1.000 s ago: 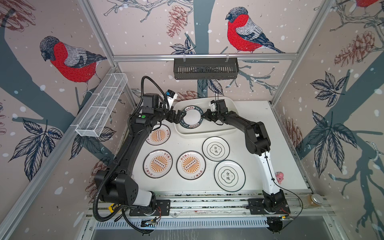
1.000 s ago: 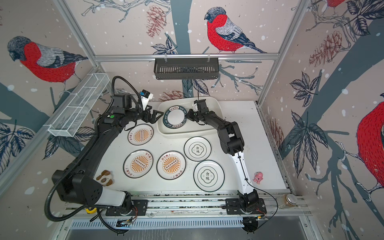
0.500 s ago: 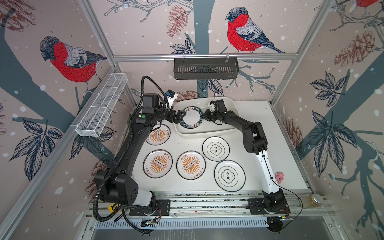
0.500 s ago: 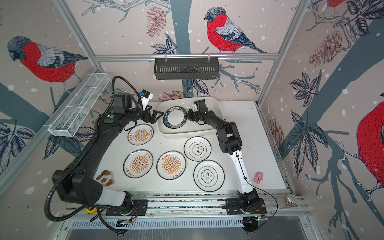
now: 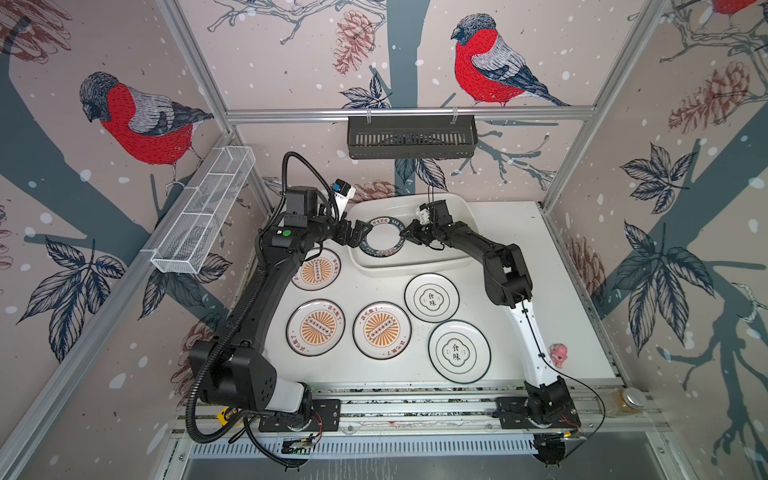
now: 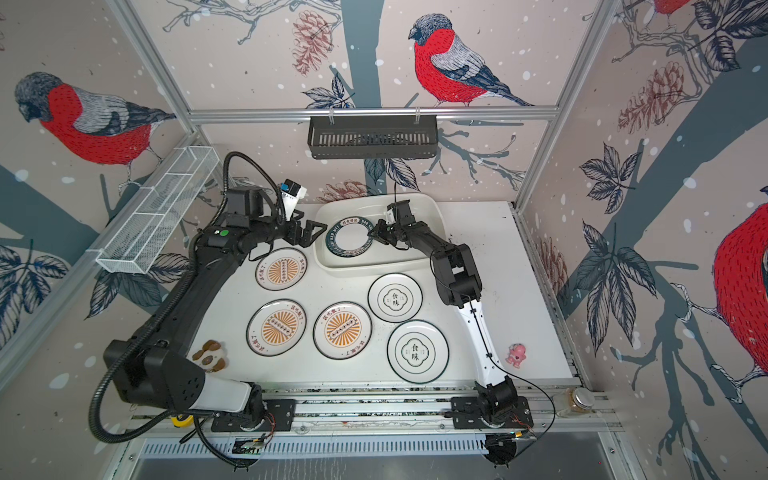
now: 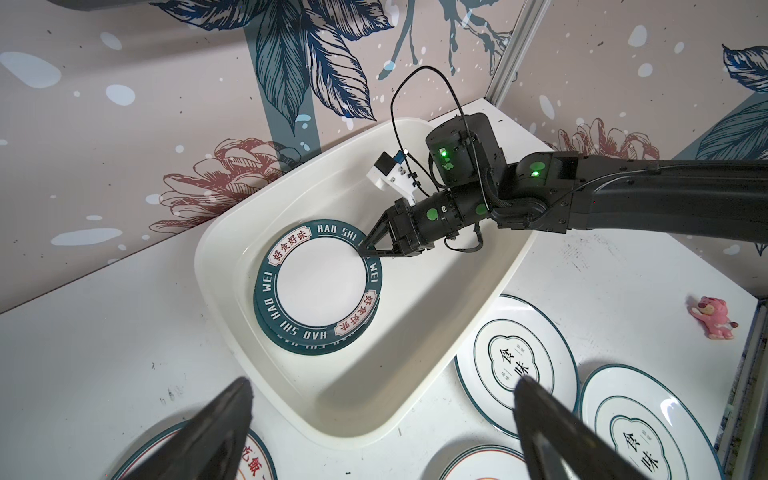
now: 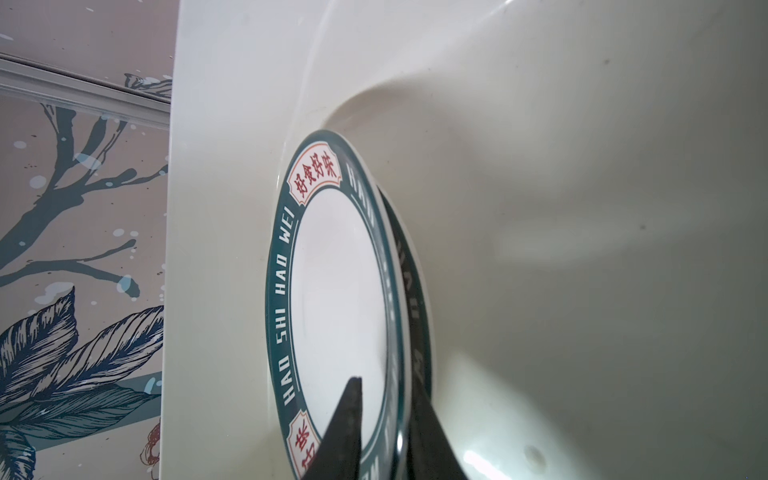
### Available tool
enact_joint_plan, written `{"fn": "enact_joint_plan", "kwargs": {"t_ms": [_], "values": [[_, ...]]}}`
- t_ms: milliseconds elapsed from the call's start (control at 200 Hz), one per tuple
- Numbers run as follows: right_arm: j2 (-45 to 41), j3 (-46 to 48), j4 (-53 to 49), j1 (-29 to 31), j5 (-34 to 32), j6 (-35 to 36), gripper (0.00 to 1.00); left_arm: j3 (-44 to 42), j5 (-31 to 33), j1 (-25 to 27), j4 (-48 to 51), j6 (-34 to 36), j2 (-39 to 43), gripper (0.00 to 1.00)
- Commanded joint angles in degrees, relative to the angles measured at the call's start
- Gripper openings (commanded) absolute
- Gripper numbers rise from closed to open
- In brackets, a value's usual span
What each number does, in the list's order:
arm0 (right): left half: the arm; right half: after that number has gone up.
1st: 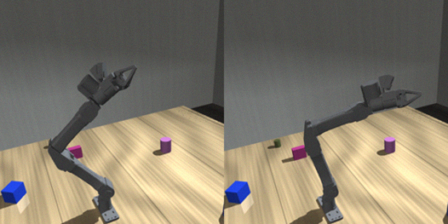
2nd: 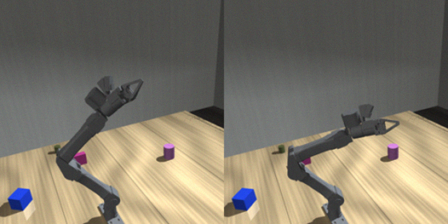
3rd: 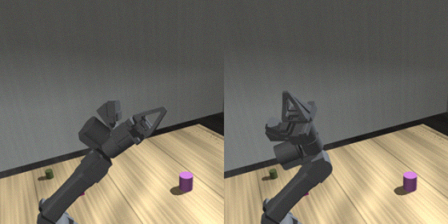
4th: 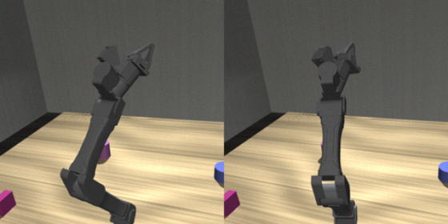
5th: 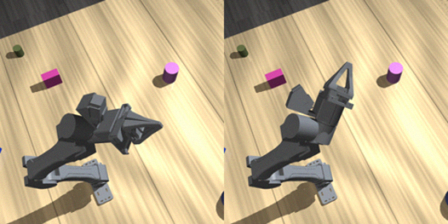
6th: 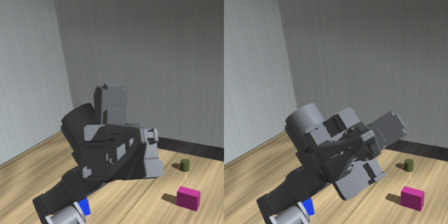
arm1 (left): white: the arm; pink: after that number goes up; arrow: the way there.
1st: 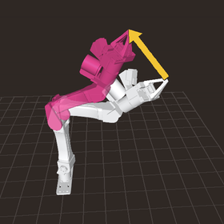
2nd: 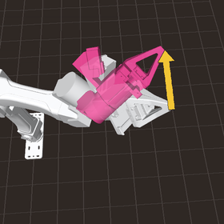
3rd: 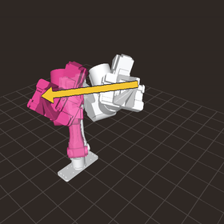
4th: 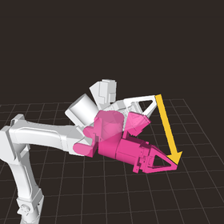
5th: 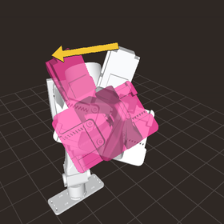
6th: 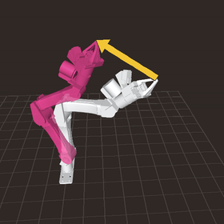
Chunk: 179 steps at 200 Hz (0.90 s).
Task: Place the plates into the plastic bin on the countertop
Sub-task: 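Lower the plate onto the plate in the bin with the right gripper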
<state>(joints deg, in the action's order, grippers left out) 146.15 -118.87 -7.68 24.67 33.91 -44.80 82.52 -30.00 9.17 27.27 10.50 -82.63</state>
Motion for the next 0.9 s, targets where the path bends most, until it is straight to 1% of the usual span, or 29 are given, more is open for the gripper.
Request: {"fn": "enact_joint_plan", "kwargs": {"t_ms": [0, 380, 540, 650, 891], "values": [[-0.11, -0.67, -0.7, -0.06, -0.01, 1.06, 0.23, 0.49, -1.31, -0.14, -0.13, 0.75, 0.2, 0.97], [-0.73, -2.33, -4.79, -0.16, -2.26, 3.82, 0.28, 0.65, -1.63, -0.12, -0.28, 0.57, -0.08, 0.97], [-0.99, -2.51, -5.62, -0.15, -2.69, 4.34, 0.29, 0.63, -1.65, -0.12, -0.21, 0.49, 0.01, 0.97], [-0.76, -3.78, -8.09, 0.03, -4.35, 5.53, 0.3, 0.6, -1.73, -0.12, -0.19, 0.57, 0.01, 0.97], [-1.39, -3.83, -9.0, 0.42, -5.43, 6.68, 0.31, 0.64, -1.77, -0.12, -0.19, 0.48, -0.16, 0.97]]}}
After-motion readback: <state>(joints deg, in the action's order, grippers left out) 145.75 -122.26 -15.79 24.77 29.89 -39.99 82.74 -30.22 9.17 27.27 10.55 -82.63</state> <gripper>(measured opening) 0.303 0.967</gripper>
